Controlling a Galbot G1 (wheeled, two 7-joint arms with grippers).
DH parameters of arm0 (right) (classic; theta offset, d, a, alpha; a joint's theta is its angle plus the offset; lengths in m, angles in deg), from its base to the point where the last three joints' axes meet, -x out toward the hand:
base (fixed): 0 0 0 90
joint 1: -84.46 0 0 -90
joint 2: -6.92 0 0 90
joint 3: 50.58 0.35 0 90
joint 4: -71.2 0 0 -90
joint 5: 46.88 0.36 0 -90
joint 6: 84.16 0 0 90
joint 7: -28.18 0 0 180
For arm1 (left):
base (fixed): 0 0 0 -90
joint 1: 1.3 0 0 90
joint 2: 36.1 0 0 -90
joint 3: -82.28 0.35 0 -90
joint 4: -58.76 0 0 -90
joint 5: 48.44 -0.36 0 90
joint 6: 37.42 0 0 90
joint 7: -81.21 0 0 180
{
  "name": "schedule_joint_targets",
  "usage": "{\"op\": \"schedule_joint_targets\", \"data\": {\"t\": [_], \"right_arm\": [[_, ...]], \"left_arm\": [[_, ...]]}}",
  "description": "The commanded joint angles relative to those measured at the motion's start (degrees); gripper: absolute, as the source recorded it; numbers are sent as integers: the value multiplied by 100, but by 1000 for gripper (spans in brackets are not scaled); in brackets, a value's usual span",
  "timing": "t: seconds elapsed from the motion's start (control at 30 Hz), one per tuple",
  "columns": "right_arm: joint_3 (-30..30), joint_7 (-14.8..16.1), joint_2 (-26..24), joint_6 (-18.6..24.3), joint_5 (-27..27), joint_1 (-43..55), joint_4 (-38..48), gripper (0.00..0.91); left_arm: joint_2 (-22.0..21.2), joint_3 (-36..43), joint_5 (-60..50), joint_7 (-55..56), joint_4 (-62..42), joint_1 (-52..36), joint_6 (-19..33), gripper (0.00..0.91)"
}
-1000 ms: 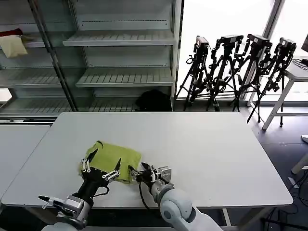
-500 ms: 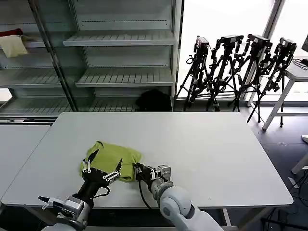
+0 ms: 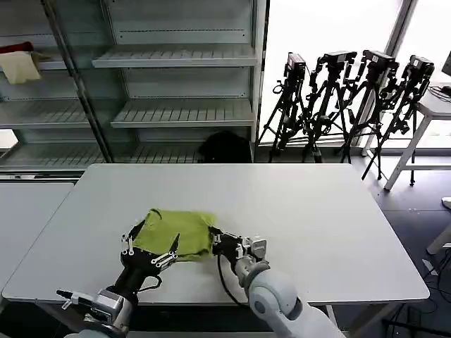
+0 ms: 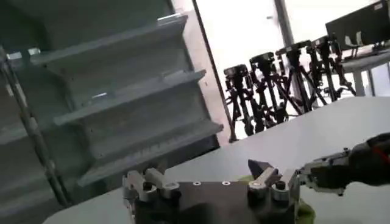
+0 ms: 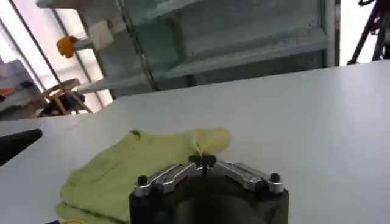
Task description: Fold and organize the clothes.
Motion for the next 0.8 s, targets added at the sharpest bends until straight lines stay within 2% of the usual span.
{"op": "schedule_joint_targets", "data": {"t": [0.03,0.3,0.43,0.47,0.5,0.67,0.7,0.73,0.8], "right_arm": [[1086,342,-1079,231,-39,-420,-442,0],[1627,605,-1787,614,-143,-603,-136,0],[1804,620,-1819,724,-180,-600,149,0],[1829,550,-1825,685,-194,-614,188,40],[1862,564,-1831,623,-196,-661,189,907],[2204,416,-2071,-20,-516,-1089,-101,907],[2339,311,-2097,-288,-680,-1173,-209,907],[2498,-38,-2162,-435,-822,-1309,-283,907],[2723,-328,-2269,-440,-859,-1504,-372,907]], "left_arm": [[-14,26,-2,9,-6,40,35,907],[-34,102,-1,17,-56,31,94,907],[-14,55,9,17,-74,51,153,907],[-12,51,10,17,-65,51,146,907],[-9,54,10,18,-53,51,143,907],[-2,77,14,28,-3,52,119,907],[9,88,22,31,12,55,114,907],[53,111,30,32,50,62,84,907],[136,159,43,30,116,50,34,907]]}}
